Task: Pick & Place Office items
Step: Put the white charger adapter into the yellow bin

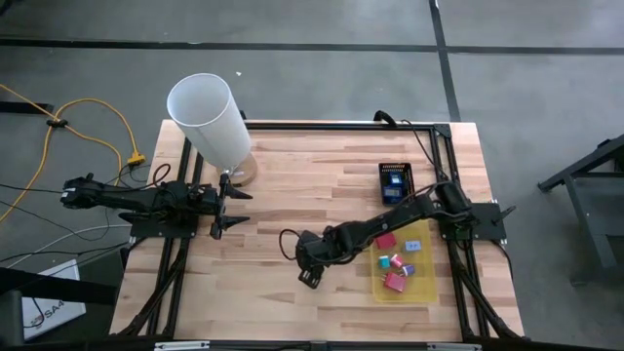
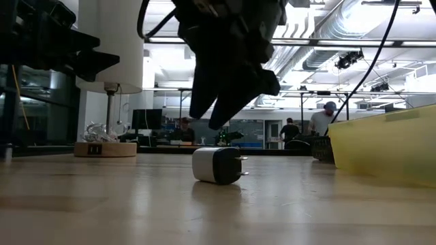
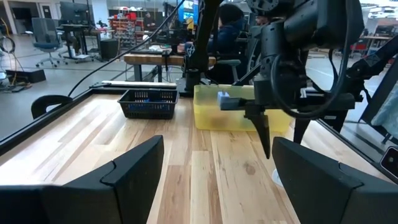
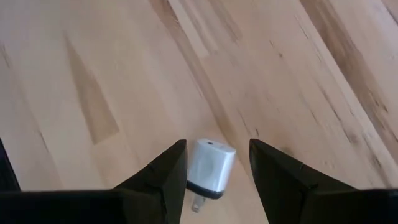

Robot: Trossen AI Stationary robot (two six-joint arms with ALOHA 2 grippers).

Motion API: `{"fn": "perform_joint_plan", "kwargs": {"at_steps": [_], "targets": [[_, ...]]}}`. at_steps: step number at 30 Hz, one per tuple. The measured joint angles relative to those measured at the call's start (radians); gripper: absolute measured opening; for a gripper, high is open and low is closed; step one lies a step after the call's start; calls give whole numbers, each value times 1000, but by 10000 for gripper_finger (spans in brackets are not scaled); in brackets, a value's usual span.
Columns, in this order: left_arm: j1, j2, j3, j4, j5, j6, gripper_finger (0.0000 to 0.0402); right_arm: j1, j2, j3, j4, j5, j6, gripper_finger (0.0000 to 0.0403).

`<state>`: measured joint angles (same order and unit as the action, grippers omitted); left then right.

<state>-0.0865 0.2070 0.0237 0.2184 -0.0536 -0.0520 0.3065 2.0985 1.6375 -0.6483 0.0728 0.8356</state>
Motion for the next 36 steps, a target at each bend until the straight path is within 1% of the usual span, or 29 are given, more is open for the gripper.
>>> {"fn": "perform_joint_plan", "kwargs": {"at_steps": [5, 7, 10, 12, 16, 21, 24, 29, 33, 36], "targets": [[0, 0, 0, 1, 0, 0, 293, -27, -7, 1, 16, -52, -41, 160], [0, 0, 0, 0, 0, 0, 293, -35, -7, 20, 17, -72, -67, 160], [0, 0, 0, 1, 0, 0, 293, -35, -8, 72, 18, -73, -150, 160], [0, 0, 0, 0, 0, 0, 293, -32, -8, 113, 16, -60, -203, 160], [0, 0, 0, 0, 0, 0, 293, -15, -10, 190, -4, 10, -237, 160], [0, 0, 0, 0, 0, 0, 293, 22, -10, 247, -46, 107, -238, 160], [0, 0, 0, 0, 0, 0, 293, 42, -10, 261, -61, 139, -227, 160], [0, 0, 0, 0, 0, 0, 293, 57, -10, 264, -61, 143, -156, 160], [0, 0, 0, 0, 0, 0, 293, 65, 1, 264, -57, 106, -102, 160], [0, 0, 0, 0, 0, 0, 293, 74, 9, 265, -52, 109, -54, 160]]}}
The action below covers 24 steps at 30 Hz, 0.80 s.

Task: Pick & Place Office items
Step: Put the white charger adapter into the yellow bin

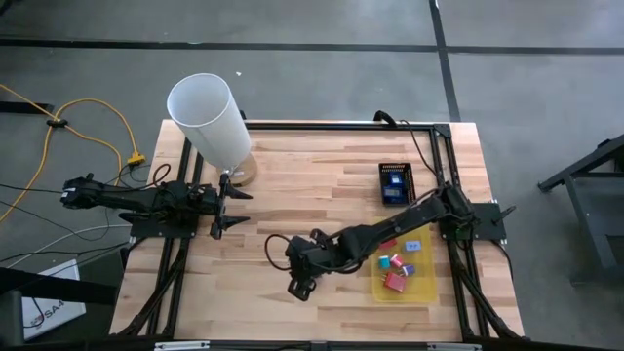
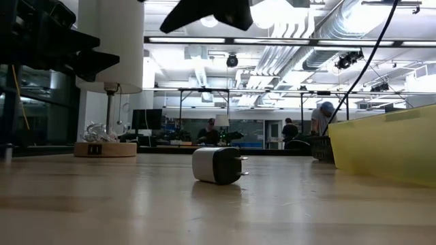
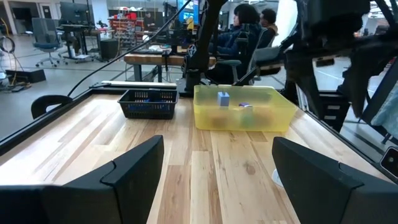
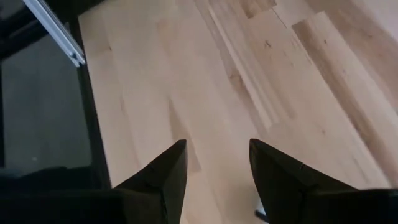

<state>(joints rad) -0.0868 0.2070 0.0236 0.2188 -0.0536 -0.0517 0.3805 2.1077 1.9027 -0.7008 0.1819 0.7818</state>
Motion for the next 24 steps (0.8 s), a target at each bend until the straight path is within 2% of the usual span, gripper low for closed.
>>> {"fn": "perform_joint_plan", "kwargs": {"at_steps": [11, 24], "targets": [[0, 0, 0, 5, 0, 0, 293, -15, 64, 0, -95, -4, 104, 160], [0, 0, 0, 7, 0, 0, 293, -15, 77, -2, -158, -6, 116, 160]]}}
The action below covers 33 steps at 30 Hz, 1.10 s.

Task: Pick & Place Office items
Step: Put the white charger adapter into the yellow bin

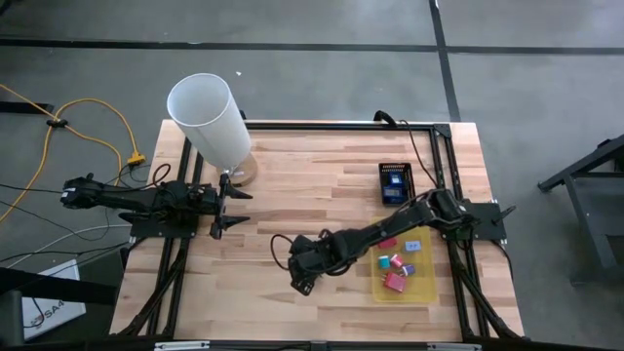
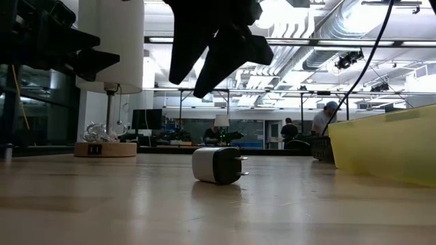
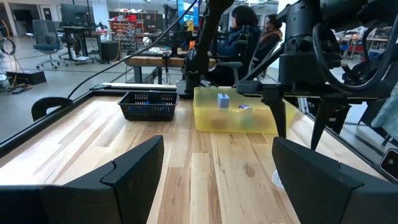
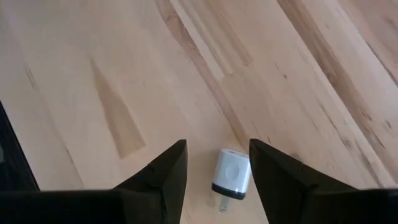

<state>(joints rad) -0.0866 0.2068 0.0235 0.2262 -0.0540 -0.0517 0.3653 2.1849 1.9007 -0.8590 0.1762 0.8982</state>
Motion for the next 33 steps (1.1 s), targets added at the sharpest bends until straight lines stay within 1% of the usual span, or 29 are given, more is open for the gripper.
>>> {"fn": "perform_joint_plan", "kwargs": {"at_steps": [6, 9, 13, 19, 24, 33], "targets": [[0, 0, 0, 0, 0, 0, 293, 3, 1, -41, 11, 4, 48, 160], [0, 0, 0, 0, 0, 0, 293, 8, 1, -77, 61, 17, 49, 160], [0, 0, 0, 0, 0, 0, 293, 29, 1, -113, 89, 73, 49, 160], [0, 0, 0, 0, 0, 0, 293, 65, 1, -118, 91, 189, 66, 160], [0, 0, 0, 0, 0, 0, 293, 84, 17, -117, 99, 208, 115, 160], [0, 0, 0, 0, 0, 0, 293, 121, 44, -118, 90, 304, 130, 162]]}}
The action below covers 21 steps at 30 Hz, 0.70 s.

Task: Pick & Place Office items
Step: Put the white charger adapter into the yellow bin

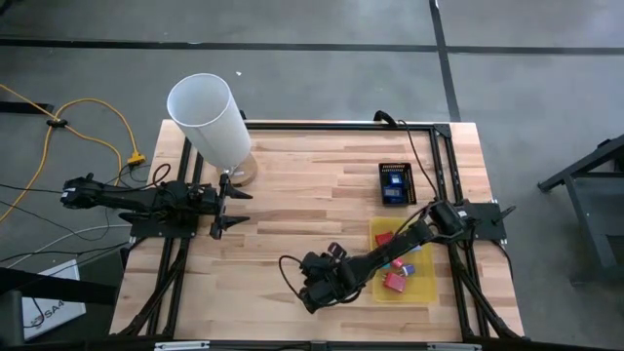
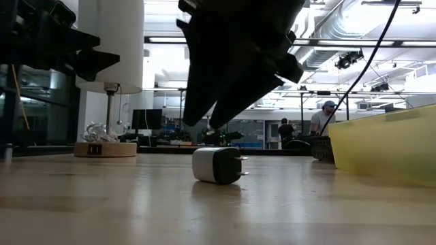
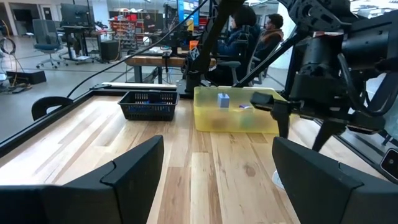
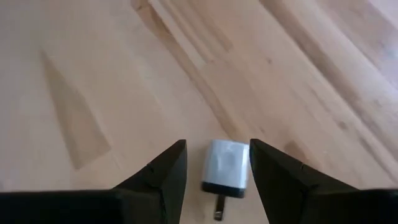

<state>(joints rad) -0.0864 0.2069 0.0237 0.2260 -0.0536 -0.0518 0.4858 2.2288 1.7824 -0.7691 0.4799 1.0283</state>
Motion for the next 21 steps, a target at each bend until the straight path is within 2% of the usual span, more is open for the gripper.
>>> {"fn": "perform_joint_plan", "kwargs": {"at_steps": [11, 21], "targets": [[0, 0, 0, 0, 0, 0, 293, 15, 18, 0, -7, 7, 19, 222], [0, 0, 0, 0, 0, 0, 293, 41, 25, 1, -11, 91, 72, 221]]}}
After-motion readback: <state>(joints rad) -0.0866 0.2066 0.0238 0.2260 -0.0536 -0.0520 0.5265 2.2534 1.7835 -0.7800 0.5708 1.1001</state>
